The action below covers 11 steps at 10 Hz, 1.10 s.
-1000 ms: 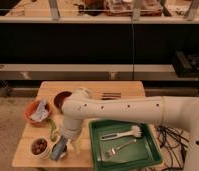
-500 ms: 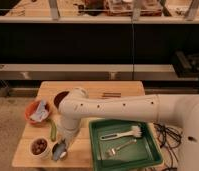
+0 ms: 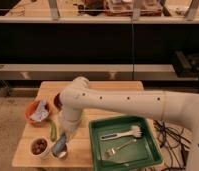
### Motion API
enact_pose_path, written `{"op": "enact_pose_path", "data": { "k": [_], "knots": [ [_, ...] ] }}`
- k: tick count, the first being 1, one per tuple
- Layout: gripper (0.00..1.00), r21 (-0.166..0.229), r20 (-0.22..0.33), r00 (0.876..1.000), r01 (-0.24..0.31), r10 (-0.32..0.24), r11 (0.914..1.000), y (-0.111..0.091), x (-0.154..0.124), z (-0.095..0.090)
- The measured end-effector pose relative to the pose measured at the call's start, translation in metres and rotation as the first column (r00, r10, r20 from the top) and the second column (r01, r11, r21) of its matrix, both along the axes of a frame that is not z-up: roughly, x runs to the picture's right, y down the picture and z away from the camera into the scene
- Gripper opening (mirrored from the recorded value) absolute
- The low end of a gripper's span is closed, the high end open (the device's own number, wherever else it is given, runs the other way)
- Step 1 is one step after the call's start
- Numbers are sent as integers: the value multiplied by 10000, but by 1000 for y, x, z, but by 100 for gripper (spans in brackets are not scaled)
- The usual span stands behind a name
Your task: Place sponge in plastic cup
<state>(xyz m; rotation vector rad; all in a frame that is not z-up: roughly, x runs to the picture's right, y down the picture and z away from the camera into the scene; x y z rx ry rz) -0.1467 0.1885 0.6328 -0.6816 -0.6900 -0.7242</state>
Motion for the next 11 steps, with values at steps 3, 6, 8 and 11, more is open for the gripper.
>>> {"op": "enact_pose_path", "data": {
  "k": [3, 6, 8, 11],
  "knots": [
    [0, -79, -1226, 9858, -1170, 1152, 9931, -52, 19, 24],
    [0, 79, -2643, 9448, -1989, 1939, 9800, -96, 22, 68],
    [0, 177, -3305, 9170, -2306, 2233, 9729, -105, 21, 87],
    [0, 46, -3895, 8911, -2507, 2327, 9680, -97, 27, 112]
  ]
}}
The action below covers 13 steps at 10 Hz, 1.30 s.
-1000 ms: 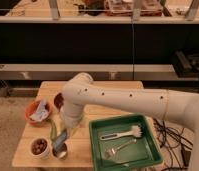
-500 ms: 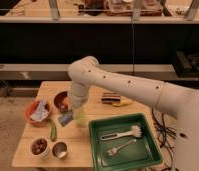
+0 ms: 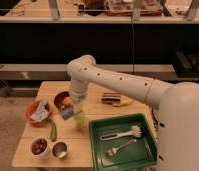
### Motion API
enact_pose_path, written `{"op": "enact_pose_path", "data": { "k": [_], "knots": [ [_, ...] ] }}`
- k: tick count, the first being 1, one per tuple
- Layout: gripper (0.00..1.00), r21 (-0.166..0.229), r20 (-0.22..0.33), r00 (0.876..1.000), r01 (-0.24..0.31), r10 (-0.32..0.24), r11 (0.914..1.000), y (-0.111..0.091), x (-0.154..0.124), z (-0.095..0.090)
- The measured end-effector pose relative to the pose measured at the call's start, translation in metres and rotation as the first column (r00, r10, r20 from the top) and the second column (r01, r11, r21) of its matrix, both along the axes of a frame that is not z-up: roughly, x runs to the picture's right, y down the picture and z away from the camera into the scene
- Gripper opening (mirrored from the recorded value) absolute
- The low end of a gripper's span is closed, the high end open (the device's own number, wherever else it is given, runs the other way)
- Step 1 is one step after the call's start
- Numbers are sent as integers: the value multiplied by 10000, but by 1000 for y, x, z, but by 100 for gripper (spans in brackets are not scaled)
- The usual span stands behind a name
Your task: Place sponge in plastic cup
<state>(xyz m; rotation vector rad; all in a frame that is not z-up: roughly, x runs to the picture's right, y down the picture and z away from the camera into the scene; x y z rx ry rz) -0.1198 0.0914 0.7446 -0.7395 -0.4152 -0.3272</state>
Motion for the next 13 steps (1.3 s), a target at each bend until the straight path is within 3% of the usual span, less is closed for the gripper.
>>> {"op": "enact_pose_path", "data": {
  "k": [3, 7, 11, 13],
  "knots": [
    [0, -213, -198, 9997, -140, 136, 9997, 12, 9, 19],
    [0, -12, -195, 9995, -242, 242, 9997, 4, 11, 20],
    [1, -149, -69, 9987, -507, 506, 9986, -1, 18, 27],
    [18, -145, 19, 9987, -499, 499, 9986, -2, 16, 29]
  ]
}}
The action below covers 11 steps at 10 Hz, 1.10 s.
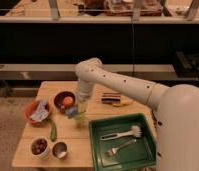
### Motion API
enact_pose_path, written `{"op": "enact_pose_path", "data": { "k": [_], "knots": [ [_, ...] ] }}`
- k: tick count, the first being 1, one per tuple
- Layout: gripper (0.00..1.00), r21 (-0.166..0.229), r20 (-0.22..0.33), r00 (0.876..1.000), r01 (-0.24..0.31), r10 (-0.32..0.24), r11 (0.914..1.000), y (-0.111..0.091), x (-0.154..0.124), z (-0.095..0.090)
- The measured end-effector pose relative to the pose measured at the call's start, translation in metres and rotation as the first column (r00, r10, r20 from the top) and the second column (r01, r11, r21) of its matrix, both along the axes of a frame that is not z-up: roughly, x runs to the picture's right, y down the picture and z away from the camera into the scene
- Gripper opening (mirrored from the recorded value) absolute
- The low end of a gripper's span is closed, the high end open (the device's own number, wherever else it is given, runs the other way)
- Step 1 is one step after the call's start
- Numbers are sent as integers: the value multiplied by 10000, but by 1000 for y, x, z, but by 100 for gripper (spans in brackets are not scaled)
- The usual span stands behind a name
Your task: Place sponge in plastic cup
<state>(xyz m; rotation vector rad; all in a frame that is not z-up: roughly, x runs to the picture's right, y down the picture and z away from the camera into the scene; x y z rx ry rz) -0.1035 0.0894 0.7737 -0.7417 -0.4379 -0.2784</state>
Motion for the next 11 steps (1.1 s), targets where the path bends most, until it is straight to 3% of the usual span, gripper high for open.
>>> {"op": "enact_pose_path", "data": {
  "k": [6, 7, 11],
  "knots": [
    [75, 98, 68, 9998, 209, -210, 9997, 7, -2, 5],
    [80, 149, 75, 9997, 242, -244, 9996, 7, -2, 5],
    [80, 179, 48, 9995, 313, -314, 9993, 9, 0, 8]
  ]
}}
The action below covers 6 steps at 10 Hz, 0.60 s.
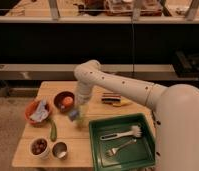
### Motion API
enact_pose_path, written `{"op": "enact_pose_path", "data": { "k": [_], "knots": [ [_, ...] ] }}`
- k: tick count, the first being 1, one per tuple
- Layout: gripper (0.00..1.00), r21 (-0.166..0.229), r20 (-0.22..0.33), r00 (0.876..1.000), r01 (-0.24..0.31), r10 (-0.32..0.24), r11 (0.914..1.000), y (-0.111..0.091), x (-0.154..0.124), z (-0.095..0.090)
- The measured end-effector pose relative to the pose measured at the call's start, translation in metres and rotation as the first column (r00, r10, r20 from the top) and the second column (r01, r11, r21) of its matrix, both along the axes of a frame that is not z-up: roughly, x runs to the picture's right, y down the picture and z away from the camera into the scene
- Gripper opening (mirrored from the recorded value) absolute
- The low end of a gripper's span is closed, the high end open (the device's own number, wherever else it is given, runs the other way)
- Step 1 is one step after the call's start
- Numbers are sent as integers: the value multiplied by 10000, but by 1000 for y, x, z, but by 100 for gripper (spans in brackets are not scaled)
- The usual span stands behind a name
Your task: Place sponge in plastic cup
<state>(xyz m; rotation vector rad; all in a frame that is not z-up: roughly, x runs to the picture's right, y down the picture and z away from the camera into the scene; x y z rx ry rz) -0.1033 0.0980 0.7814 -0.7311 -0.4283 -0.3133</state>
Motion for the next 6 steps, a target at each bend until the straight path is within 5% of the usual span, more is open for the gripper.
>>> {"op": "enact_pose_path", "data": {
  "k": [6],
  "knots": [
    [80, 112, -33, 9999, 107, -106, 9999, -2, 0, -4]
  ]
}}
